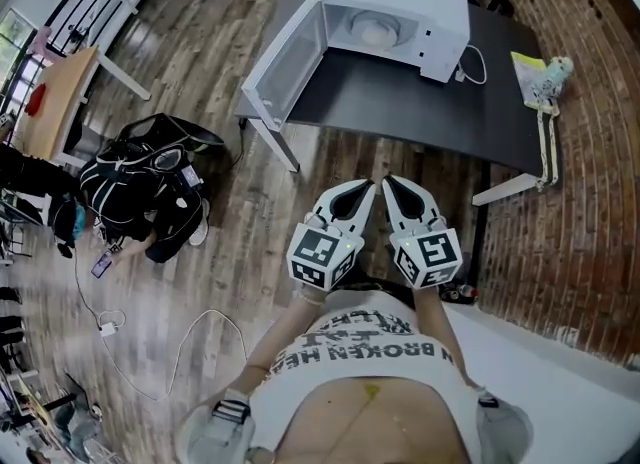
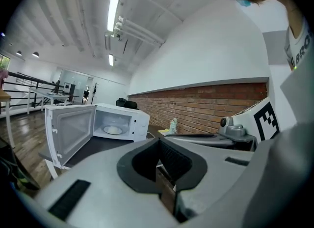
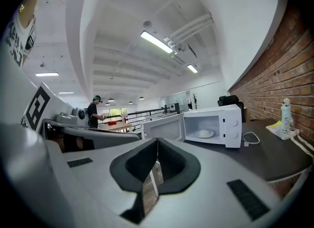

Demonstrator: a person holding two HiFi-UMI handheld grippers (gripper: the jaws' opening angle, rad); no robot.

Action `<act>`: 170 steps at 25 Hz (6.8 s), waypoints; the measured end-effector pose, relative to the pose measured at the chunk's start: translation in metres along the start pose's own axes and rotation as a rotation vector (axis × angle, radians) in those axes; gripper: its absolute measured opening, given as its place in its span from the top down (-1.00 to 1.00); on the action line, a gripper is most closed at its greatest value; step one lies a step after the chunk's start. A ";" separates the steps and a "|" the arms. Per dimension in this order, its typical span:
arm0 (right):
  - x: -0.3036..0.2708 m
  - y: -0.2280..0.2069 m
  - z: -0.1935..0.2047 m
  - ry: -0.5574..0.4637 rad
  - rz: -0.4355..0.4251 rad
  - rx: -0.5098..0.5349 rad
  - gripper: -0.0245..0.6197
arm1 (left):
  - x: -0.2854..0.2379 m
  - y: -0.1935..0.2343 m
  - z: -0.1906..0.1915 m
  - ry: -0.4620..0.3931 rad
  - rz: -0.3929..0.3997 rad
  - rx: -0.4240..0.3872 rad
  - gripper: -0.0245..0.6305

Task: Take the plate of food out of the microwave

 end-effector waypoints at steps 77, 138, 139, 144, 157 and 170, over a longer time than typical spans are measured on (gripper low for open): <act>-0.247 -0.207 -0.024 0.045 -0.027 -0.153 0.90 | -0.252 0.186 -0.050 0.039 -0.051 0.054 0.90; -0.366 -0.286 -0.036 0.072 0.141 -0.150 0.90 | -0.366 0.308 -0.068 0.078 0.060 0.013 0.90; -0.367 -0.287 -0.035 0.074 0.141 -0.152 0.90 | -0.367 0.308 -0.068 0.082 0.062 0.010 0.90; -0.368 -0.292 -0.032 0.083 0.151 -0.161 0.90 | -0.371 0.311 -0.064 0.092 0.066 0.026 0.91; -0.382 -0.310 -0.022 0.121 0.167 -0.176 0.90 | -0.386 0.323 -0.052 0.146 0.070 0.011 0.90; -0.390 -0.332 0.010 0.197 0.217 -0.208 0.90 | -0.405 0.348 -0.026 0.208 0.034 0.073 0.90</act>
Point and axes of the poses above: the fingertips, and each gripper's own axes: x backward along the fingers, y to its left, z out of its underside, the point moved 6 cm from there along x, backward along the fingers, and after that the axes turned 5 degrees about -y, right-handed, at the moved point
